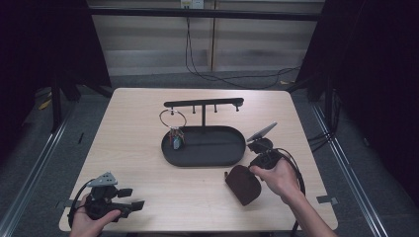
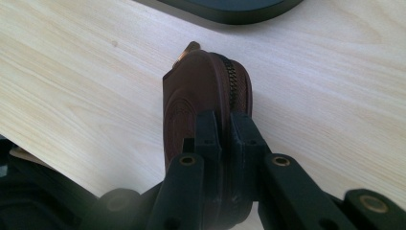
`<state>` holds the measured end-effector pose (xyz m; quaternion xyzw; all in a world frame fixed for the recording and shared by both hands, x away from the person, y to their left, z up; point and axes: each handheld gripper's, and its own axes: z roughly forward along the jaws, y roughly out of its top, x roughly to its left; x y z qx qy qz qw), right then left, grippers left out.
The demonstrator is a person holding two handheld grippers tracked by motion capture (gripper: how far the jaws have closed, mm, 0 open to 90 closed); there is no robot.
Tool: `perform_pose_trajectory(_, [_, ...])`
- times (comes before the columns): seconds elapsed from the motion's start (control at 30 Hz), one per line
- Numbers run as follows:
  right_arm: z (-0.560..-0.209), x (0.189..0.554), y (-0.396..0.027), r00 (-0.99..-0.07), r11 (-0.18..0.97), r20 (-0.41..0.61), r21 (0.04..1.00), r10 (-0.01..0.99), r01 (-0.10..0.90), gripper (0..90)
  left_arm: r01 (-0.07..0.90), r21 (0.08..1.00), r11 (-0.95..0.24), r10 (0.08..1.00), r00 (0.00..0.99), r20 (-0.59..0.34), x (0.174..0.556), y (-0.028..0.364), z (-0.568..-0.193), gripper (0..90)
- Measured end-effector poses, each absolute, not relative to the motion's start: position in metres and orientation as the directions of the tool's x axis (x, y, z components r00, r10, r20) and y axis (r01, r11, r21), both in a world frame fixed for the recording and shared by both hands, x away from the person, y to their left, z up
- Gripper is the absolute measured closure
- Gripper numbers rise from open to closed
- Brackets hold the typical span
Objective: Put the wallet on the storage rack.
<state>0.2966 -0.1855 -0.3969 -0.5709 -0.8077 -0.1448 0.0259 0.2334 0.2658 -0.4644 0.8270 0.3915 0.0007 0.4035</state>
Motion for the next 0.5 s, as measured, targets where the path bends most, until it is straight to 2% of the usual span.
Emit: perform_pose_trajectory(0.5, [-0.378,0.299,-0.172,-0.381,0.358,0.114,0.179,0.918,0.916,82.8,0.636,0.664,-0.394,0.635,0.710,-0.303,0.233,0.264,-0.464,28.2])
